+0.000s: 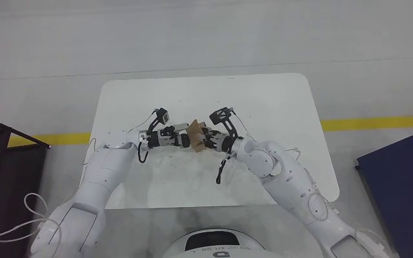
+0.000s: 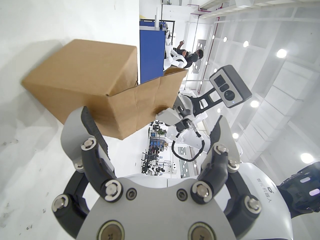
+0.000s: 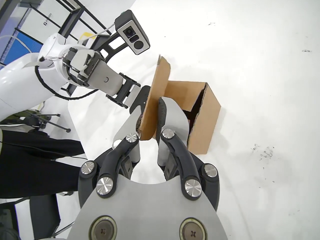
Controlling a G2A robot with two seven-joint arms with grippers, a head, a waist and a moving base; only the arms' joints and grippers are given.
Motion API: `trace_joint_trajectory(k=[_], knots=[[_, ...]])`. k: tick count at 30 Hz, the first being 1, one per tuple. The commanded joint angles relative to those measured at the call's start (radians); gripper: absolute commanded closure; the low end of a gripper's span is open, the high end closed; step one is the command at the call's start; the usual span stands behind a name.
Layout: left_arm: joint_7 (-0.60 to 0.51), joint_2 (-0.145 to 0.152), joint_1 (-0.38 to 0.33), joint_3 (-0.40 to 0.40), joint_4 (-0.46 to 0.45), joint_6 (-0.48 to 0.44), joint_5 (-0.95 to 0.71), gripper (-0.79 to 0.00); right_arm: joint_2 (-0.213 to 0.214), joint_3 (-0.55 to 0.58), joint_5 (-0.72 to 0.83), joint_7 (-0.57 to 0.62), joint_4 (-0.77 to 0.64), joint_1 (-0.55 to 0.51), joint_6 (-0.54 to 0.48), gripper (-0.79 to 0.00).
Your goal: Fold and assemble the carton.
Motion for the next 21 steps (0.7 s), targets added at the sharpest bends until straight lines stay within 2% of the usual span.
trace_joint_trajectory(k=[1, 6, 9, 13, 21], knots=[[0.000, 0.000, 0.000, 0.000, 0.000, 0.000, 0.000, -0.785, 0.000, 0.016, 0.060, 0.011, 0.017, 0.004, -0.004, 0.000], [0.000, 0.000, 0.000, 0.000, 0.000, 0.000, 0.000, -0.785, -0.003, 0.049, 0.243, 0.059, 0.055, 0.006, -0.026, 0.000], [0.000, 0.000, 0.000, 0.000, 0.000, 0.000, 0.000, -0.785, -0.005, 0.058, 0.397, 0.151, 0.090, 0.020, -0.041, 0.000], [0.000, 0.000, 0.000, 0.000, 0.000, 0.000, 0.000, -0.785, -0.008, 0.055, 0.473, 0.214, 0.130, 0.046, -0.052, 0.000], [0.000, 0.000, 0.000, 0.000, 0.000, 0.000, 0.000, -0.785, -0.013, 0.039, 0.565, 0.255, 0.177, 0.066, -0.081, 0.000]])
